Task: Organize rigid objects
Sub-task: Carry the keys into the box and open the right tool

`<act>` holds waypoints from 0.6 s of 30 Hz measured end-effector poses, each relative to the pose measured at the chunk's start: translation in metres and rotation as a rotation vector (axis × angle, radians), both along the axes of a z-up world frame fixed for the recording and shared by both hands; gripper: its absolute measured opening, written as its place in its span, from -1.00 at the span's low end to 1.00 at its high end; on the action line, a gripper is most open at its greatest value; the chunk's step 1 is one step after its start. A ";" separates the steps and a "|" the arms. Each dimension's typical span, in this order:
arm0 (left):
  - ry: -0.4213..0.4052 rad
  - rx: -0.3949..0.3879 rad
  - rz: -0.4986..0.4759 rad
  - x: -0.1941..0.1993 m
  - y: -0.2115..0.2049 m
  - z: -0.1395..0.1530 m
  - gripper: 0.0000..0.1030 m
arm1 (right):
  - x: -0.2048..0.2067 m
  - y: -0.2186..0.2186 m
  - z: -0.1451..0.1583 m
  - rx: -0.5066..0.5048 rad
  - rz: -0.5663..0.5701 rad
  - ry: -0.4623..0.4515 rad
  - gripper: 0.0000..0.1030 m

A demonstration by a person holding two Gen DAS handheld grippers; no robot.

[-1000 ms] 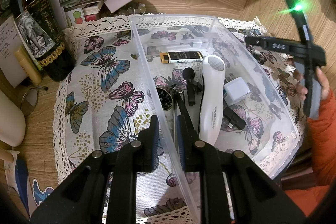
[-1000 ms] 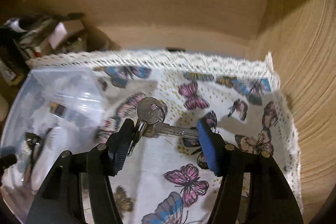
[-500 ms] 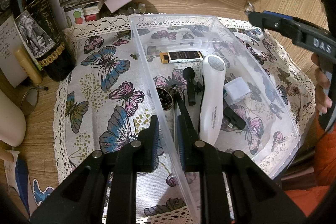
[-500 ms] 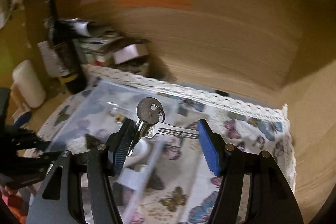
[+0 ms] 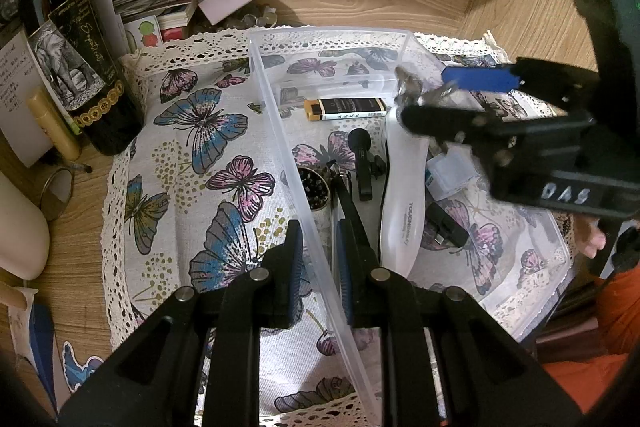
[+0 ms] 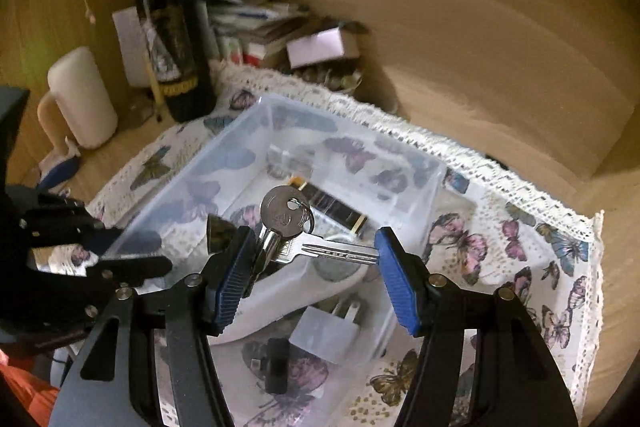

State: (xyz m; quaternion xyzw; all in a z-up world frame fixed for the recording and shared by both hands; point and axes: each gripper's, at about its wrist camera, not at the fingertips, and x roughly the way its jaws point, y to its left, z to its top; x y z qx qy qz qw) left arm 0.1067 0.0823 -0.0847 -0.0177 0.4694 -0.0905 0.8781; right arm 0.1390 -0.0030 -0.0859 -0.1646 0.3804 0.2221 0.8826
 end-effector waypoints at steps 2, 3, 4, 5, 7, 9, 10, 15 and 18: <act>0.000 0.000 0.000 0.000 0.000 0.000 -0.67 | 0.001 0.002 -0.006 -0.013 0.007 0.016 0.14; 0.000 0.000 0.000 0.000 0.000 0.000 -0.67 | 0.001 0.003 -0.009 -0.019 0.012 0.027 0.14; 0.000 0.000 0.000 0.000 0.000 0.000 -0.67 | 0.002 0.005 -0.011 -0.025 0.014 0.035 0.14; 0.000 0.000 0.000 0.000 0.000 0.000 -0.67 | 0.003 0.006 -0.014 -0.034 0.016 0.044 0.14; 0.001 -0.001 0.000 0.000 0.000 0.000 -0.67 | 0.004 0.006 -0.017 -0.038 0.019 0.051 0.13; 0.001 0.000 0.000 0.000 0.000 0.000 -0.67 | 0.004 0.007 -0.017 -0.038 0.022 0.060 0.14; 0.001 0.000 0.000 0.000 0.000 0.000 -0.67 | 0.005 0.006 -0.017 -0.034 0.019 0.061 0.15; 0.006 0.001 0.007 0.001 -0.001 0.000 -0.67 | 0.002 0.001 -0.012 -0.009 0.013 0.056 0.23; 0.002 0.002 0.019 0.000 -0.002 0.003 -0.67 | -0.002 -0.007 -0.004 0.019 -0.001 0.038 0.27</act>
